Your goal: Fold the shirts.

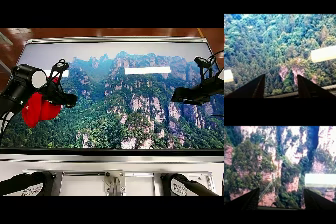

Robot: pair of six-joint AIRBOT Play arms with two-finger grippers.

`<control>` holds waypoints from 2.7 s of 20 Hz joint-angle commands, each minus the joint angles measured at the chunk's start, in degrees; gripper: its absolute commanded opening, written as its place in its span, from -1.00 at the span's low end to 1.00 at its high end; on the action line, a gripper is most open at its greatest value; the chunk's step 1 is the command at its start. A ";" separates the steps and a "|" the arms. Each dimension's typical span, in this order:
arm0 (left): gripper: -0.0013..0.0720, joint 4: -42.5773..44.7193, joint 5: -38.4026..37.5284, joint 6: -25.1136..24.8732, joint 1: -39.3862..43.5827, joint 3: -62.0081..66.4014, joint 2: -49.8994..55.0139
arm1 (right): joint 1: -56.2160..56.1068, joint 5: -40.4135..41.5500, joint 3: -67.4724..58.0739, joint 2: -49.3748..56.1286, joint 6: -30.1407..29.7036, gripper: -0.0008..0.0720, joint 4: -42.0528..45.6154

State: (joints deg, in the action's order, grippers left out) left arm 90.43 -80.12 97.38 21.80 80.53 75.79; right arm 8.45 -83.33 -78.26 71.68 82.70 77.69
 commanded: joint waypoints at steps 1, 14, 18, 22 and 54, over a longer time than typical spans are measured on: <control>0.33 0.02 0.02 0.00 0.00 -0.02 0.04 | -0.04 0.00 -0.07 0.04 0.02 0.85 0.00; 0.32 0.02 0.02 0.00 0.00 -0.02 0.04 | -0.04 0.00 -0.07 0.04 0.02 0.85 0.00; 0.32 -0.02 0.90 0.04 0.02 -0.02 0.13 | -0.04 0.00 -0.07 0.04 0.02 0.85 0.00; 0.32 -0.52 5.97 0.02 0.13 -0.02 1.09 | -0.04 0.02 -0.07 0.04 -0.04 0.85 0.02; -0.85 -16.92 4.92 -7.28 -28.28 10.49 6.67 | -0.04 17.33 -0.20 -0.24 1.27 0.85 -8.68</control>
State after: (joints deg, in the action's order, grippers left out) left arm 82.15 -73.10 94.87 -9.58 87.39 90.52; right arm 8.43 -66.00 -78.30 71.68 83.35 70.98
